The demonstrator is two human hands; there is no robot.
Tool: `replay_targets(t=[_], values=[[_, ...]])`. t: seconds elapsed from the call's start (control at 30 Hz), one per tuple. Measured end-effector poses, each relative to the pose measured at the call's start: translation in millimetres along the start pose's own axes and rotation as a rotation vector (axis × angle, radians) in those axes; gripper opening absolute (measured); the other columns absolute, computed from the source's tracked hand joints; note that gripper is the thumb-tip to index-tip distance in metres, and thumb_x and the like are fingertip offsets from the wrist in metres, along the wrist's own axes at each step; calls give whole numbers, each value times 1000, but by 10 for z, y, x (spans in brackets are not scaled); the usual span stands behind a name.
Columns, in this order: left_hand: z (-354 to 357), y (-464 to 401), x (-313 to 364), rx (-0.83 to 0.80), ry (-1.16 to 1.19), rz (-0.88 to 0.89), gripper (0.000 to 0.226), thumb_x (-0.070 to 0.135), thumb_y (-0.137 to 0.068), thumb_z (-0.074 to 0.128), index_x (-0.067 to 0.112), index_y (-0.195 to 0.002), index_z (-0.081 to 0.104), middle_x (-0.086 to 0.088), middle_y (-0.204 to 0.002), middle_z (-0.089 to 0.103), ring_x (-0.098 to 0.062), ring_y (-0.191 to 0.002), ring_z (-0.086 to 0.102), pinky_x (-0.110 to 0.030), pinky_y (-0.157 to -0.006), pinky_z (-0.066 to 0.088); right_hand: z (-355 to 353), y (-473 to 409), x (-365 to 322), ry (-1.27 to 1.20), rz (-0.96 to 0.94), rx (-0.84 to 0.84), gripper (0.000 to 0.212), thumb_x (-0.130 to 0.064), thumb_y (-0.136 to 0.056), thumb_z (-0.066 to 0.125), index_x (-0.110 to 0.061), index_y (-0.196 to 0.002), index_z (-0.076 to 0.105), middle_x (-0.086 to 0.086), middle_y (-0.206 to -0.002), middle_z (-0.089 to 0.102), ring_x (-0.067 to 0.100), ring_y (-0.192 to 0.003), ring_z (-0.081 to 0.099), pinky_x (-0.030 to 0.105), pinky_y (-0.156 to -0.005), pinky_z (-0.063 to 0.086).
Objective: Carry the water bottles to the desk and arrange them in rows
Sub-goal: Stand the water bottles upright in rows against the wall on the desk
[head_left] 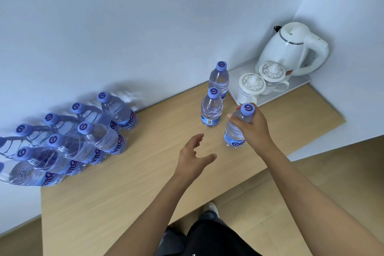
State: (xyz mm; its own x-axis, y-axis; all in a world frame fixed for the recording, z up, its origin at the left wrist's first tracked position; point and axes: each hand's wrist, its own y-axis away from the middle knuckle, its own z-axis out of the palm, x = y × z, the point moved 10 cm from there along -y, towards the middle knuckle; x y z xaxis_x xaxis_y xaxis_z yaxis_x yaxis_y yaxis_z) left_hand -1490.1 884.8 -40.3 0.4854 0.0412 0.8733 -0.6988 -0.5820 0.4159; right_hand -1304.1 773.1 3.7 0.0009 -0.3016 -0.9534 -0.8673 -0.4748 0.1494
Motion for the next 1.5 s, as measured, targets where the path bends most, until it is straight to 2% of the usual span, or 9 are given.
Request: replay_targets(t=[0.13, 0.27, 0.43, 0.53, 0.67, 0.8, 1.03, 1.23, 1.5], values=[[-69, 49, 138, -89, -4, 53, 87, 26, -68, 90, 32, -141, 42, 12, -138, 49, -5, -129, 44, -22, -101, 36, 152, 212, -390, -46, -32, -52, 15, -14, -84, 77, -7, -92, 67, -6, -79, 69, 5, -75, 64, 17, -70, 49], [-192, 179, 429, -171, 52, 148, 87, 25, -65, 92, 37, -134, 41, 17, -135, 53, 6, -118, 52, -3, -83, 41, 442, 437, -908, -159, -86, -151, 19, -19, -79, 75, -4, -81, 66, 1, -70, 65, 8, -68, 62, 16, -65, 49], [-424, 400, 658, -216, 135, 234, 62, 14, -67, 89, 24, -117, 55, 5, -93, 71, -10, -79, 67, -20, -66, 52, 834, 642, -1352, -233, -84, -263, 30, -25, -78, 74, 1, -76, 58, 3, -66, 57, 12, -63, 56, 16, -60, 46], [-547, 559, 665, -186, 211, 224, 52, 16, -67, 86, 15, -108, 54, -13, -76, 64, -18, -62, 59, -25, -54, 48, 1011, 729, -1458, -252, -58, -295, 26, -23, -83, 75, -13, -65, 59, -1, -62, 56, 12, -60, 55, 18, -59, 46], [-723, 717, 646, -168, 283, 182, 46, 15, -68, 81, 7, -101, 49, -24, -65, 53, -25, -51, 48, -30, -47, 42, 1201, 854, -1541, -294, -14, -294, 22, -32, -82, 78, -15, -80, 63, 2, -71, 64, 14, -67, 63, 24, -63, 51], [-978, 809, 650, -65, 201, 190, 45, 21, -61, 84, 15, -98, 58, -4, -73, 66, -15, -57, 57, -31, -50, 48, 1317, 947, -1584, -316, 4, -255, 21, -23, -78, 83, -17, -79, 63, -3, -67, 63, 13, -62, 64, 23, -58, 53], [-1113, 1029, 627, -43, 179, 229, 62, 20, -58, 88, 21, -108, 52, -2, -79, 68, -13, -63, 63, -26, -54, 52, 1512, 998, -1670, -414, 93, -361, 11, -13, -62, 73, -18, -60, 64, 10, -66, 64, 29, -69, 64, 33, -62, 52], [-1211, 1084, 771, -48, 218, 286, 62, 12, -63, 85, 21, -112, 50, -3, -80, 67, -14, -63, 63, -25, -54, 51, 1621, 1014, -1812, -541, 118, -492, 7, -9, -67, 70, -15, -69, 66, 12, -75, 69, 32, -76, 73, 32, -62, 58], [-1355, 1107, 805, 134, 250, 285, 60, 12, -60, 84, 21, -110, 51, -3, -78, 68, -20, -59, 62, -28, -49, 48, 1585, 1049, -1804, -333, 8, -240, 30, -21, -75, 85, -15, -94, 62, -4, -77, 67, 17, -72, 70, 37, -71, 59]])
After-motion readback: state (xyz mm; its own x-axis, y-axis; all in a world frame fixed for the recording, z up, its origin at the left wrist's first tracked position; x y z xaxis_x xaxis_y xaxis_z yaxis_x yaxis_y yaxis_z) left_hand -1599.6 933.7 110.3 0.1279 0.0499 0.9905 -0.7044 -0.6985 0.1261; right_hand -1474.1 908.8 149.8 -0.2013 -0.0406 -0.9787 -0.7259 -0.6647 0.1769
